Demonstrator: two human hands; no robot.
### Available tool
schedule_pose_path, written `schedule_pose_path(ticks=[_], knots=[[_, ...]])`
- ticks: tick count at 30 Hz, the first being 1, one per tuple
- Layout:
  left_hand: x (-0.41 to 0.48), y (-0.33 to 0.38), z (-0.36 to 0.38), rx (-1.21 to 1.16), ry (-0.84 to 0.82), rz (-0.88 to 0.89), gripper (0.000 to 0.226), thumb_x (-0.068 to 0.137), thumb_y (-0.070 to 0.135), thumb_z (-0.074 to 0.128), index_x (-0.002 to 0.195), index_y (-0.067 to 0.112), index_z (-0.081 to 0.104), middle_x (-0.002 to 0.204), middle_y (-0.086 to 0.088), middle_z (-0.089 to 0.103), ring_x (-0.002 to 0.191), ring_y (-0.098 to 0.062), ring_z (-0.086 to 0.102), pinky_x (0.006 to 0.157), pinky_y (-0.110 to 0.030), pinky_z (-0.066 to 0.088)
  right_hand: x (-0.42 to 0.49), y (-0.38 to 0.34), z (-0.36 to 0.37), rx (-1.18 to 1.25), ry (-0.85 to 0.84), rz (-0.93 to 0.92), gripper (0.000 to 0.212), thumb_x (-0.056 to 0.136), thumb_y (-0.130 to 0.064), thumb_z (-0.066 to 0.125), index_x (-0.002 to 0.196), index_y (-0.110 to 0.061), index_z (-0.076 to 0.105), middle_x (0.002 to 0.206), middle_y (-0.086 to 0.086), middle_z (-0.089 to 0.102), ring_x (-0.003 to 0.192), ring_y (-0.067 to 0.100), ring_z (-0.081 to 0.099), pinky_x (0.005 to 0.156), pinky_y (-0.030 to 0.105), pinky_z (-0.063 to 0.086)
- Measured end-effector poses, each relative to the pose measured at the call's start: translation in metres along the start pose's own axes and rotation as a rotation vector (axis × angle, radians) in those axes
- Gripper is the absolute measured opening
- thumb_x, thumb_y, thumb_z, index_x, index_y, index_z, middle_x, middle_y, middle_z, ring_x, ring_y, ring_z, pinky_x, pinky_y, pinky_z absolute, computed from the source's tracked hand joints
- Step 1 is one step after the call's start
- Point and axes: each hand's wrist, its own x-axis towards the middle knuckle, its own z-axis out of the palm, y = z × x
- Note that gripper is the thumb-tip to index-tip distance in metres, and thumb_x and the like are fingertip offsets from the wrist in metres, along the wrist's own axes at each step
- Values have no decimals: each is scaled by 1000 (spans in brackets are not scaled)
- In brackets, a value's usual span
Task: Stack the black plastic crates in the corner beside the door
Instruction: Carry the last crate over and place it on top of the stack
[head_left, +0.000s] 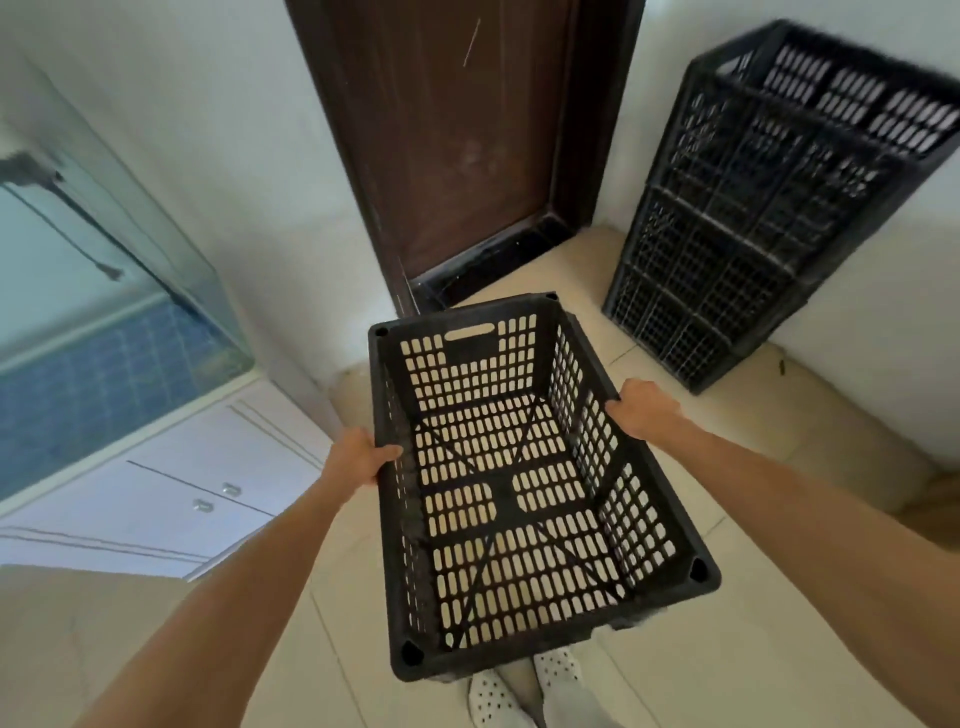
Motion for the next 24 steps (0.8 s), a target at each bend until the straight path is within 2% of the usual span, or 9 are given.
schedule_pose_path(ticks=[3,6,8,10,13,17,21,24], knots=[[-15,48,-14,17,-19,59,26,88,21,71,103,7,56,87,-7,69,75,-20,70,67,-29,56,-22,15,-48,-44,48,20,30,95,-26,48,116,-6,56,97,8,59,87,25,59,65,31,43],[-25,90,-16,103,35,160,23,86,26,71,93,7,61,83,-6,71,78,-20,71,73,-32,57,-37,38,-84,-30,105,74,33,94,-24,50,123,-8,52,112,9,61,103,29,61,79,37,48],[-34,121,-10,99,109,239,19,83,28,71,82,11,62,76,-2,68,74,-17,68,65,-29,54,-42,58,-108,-32,109,96,32,94,-25,51,122,-10,51,112,9,60,105,29,61,83,39,48],[-45,159,1,-6,174,279,20,82,27,71,75,10,63,71,-2,66,72,-18,67,62,-29,52,-43,81,-135,-28,109,101,29,95,-28,51,117,-10,54,102,6,59,99,28,61,80,39,48],[-56,223,13,-152,266,309,24,79,27,69,73,4,65,71,-7,66,74,-24,65,72,-38,52,-34,116,-179,5,127,85,26,95,-31,51,110,-10,56,88,4,56,89,27,61,78,39,51],[-62,308,18,-143,319,396,26,77,26,68,68,2,64,66,-10,64,71,-26,62,66,-37,45,-6,155,-243,65,187,30,27,91,-30,53,104,-6,55,92,8,59,92,31,63,82,42,54],[-68,390,21,-116,374,439,28,79,27,68,68,2,64,70,-12,64,73,-27,61,70,-39,46,26,190,-311,61,233,-32,25,89,-29,55,74,-11,48,74,5,54,82,30,63,69,35,48],[-75,445,26,-126,410,491,27,82,26,69,68,4,67,70,-11,65,72,-26,61,68,-37,45,43,212,-361,64,285,-78,28,87,-29,57,67,-12,46,69,4,52,78,28,60,73,38,50]])
